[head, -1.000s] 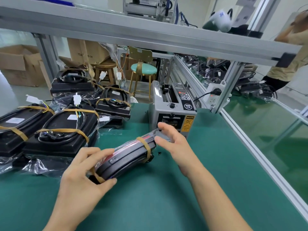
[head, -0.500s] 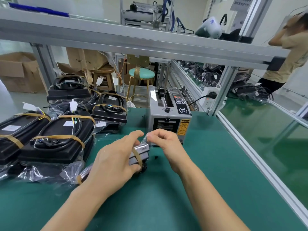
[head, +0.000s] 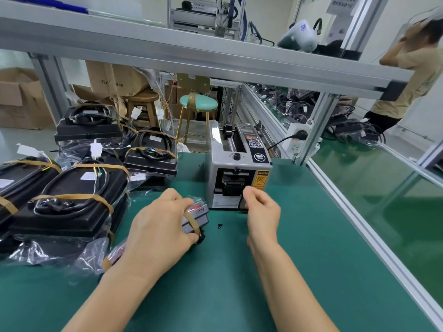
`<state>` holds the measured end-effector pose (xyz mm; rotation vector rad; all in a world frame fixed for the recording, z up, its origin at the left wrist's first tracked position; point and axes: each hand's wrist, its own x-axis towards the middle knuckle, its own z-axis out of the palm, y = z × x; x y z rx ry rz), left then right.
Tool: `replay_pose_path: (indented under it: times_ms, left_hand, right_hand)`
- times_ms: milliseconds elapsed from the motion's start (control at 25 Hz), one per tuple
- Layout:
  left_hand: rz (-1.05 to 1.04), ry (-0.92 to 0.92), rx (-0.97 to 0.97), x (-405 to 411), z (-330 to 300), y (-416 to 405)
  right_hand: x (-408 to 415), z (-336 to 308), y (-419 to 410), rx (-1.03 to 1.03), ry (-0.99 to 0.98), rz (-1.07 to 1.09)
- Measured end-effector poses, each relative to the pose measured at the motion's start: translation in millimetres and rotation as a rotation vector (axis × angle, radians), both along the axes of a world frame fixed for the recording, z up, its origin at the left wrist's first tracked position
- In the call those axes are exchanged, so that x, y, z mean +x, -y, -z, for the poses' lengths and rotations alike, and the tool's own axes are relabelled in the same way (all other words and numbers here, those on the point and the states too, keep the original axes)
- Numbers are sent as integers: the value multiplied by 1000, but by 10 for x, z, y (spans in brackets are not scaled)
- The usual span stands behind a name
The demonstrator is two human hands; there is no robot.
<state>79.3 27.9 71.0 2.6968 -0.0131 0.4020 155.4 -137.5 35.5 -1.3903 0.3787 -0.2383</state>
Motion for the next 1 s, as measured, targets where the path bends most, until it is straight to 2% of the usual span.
replay_pose_path:
  times_ms: [80,200,600,720,840,1000]
  left_hand:
    - [-22,-1,-6,-13,10,31]
    - [-26,-4,-9,-33,29,51]
    - [-26,15,8,-45,68,58]
    - [-35,9,-13,-27,56,41]
    - [-58,4,-41,8,56,32]
    - [-73,8,-43,13,65,41]
  right_hand:
    - [79,-60,-26,-101,33,35]
    - [195,-88,-117,-150,-38,43]
    - [337,-214,-224,42,-201,142]
    - [54,-318,-177,169,-188,-19]
    - [-373,-336,-230,75,-70,-367]
    - [-583,-204,-321,57,-20,-385]
